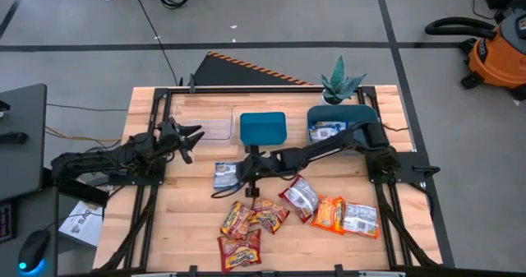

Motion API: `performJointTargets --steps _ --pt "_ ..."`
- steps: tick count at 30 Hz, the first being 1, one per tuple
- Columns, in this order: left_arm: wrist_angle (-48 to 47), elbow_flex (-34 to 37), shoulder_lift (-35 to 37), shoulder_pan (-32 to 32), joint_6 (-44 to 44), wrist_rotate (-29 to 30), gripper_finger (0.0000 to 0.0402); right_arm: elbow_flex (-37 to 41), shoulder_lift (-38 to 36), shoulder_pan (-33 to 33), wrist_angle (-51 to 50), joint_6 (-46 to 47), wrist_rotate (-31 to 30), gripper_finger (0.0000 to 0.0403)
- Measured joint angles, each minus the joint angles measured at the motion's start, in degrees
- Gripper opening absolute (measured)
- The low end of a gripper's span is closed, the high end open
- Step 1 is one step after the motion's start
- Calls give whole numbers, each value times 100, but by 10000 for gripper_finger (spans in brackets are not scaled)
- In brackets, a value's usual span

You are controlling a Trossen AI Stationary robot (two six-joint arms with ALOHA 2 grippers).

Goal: Sort Maruchan noodles
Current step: Put the blue noodle pack into the green bin

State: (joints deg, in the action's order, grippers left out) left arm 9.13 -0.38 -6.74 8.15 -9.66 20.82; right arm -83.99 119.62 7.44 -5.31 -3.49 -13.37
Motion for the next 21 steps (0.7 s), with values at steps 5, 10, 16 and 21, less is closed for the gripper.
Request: performJointTargets --steps 5,10,16,21 --pt "0 0 0 1 -1 0 142 0 -533 37 -604 -15 -472 6" --pt "0 1 0 1 -6 0 142 0 -1111 155 -1594 21 -1141 6" --pt "-2 0 0 1 -6 0 142 0 -1944 292 -2816 483 -1962 6" --pt "-4 0 0 1 -17 0 142 0 -2566 400 -4017 1216 -2776 6"
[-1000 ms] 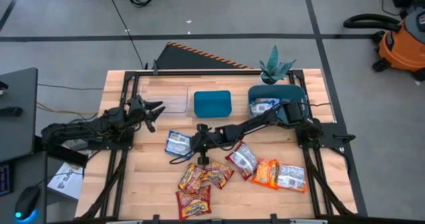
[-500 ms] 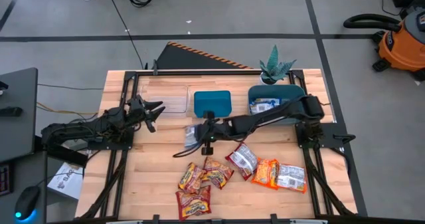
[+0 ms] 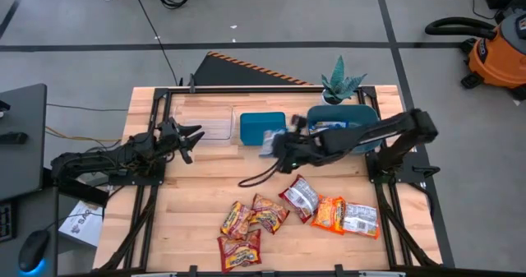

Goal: Sort Maruchan noodles
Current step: Put the blue noodle pack into the green bin

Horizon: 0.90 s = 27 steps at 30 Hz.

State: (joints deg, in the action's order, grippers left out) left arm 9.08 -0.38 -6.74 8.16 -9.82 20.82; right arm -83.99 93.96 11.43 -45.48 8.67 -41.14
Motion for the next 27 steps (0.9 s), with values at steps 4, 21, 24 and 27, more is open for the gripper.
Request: performJointTargets --steps 4,21,24,27 --pt "0 0 0 0 0 0 142 0 -399 106 -1214 1032 -732 6" --pt "-13 0 0 0 -14 -2 142 911 -895 -265 -4473 5006 -1283 9" --pt "-24 0 0 -2 -18 -2 142 1516 -952 -429 -4231 5193 -1292 10" --pt "-46 1 0 -1 -4 -1 142 2026 -941 -560 -3912 5270 -1118 17"
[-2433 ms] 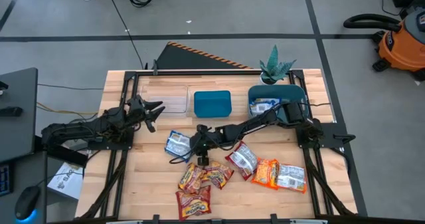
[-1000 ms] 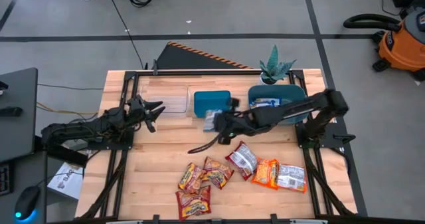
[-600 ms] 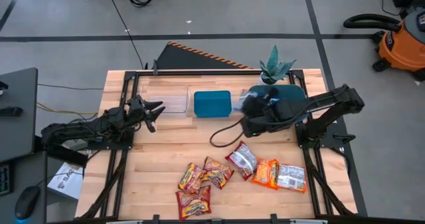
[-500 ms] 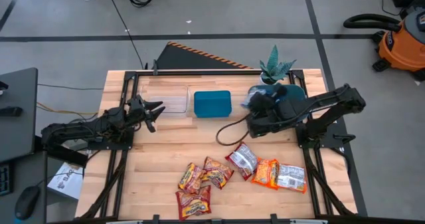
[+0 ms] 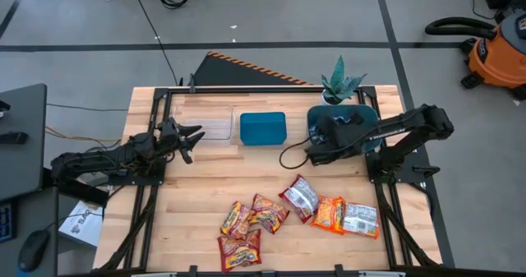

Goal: Sort Maruchan noodles
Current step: Put the blue noodle pack into the green bin, then put the orange noodle pack into the transparent bin

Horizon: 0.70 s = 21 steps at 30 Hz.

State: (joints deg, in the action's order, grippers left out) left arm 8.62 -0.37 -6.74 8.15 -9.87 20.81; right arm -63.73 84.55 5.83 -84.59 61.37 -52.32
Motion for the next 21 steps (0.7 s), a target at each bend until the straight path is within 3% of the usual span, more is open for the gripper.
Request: performJointTargets --steps 7,12,15,21 --pt "3 -1 0 -1 -86 -141 142 543 -2 -297 432 -254 845 62" --pt "66 1 0 -1 23 -1768 142 271 -300 -274 382 -826 1347 97" --pt "247 1 0 -1 152 -2135 142 48 -630 -133 403 -1068 1353 112" --pt "435 1 0 -1 150 -2111 142 -100 -1364 285 910 -1500 750 120"
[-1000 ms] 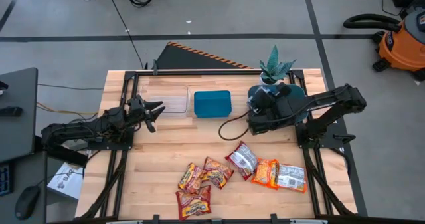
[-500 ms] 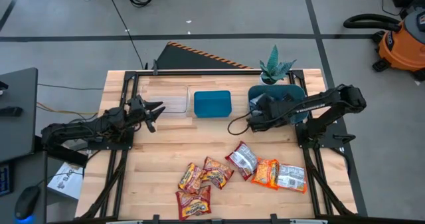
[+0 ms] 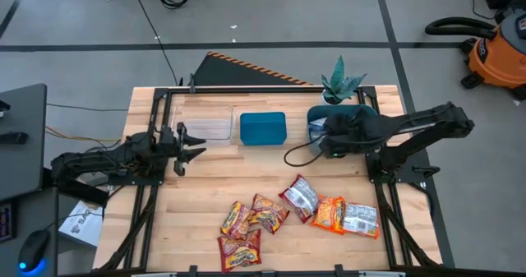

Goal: Sort Maruchan noodles
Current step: Put the orange noodle pack into the transparent bin

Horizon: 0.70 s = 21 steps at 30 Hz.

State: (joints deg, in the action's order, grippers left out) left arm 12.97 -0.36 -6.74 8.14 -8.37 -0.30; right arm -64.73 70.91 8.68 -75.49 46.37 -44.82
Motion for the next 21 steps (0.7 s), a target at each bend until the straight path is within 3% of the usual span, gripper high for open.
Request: performJointTargets --steps 8,12,18,21 --pt "-287 0 -2 0 -676 91 142 236 -385 106 371 -75 187 118" --pt "-306 0 0 0 -906 96 142 732 -358 173 1361 -605 478 118" --pt "-304 0 -1 0 -1055 391 142 1346 -251 435 4347 -2840 1878 118" --pt "-300 0 0 0 -1062 671 142 1483 -48 562 5050 -3412 2587 117"
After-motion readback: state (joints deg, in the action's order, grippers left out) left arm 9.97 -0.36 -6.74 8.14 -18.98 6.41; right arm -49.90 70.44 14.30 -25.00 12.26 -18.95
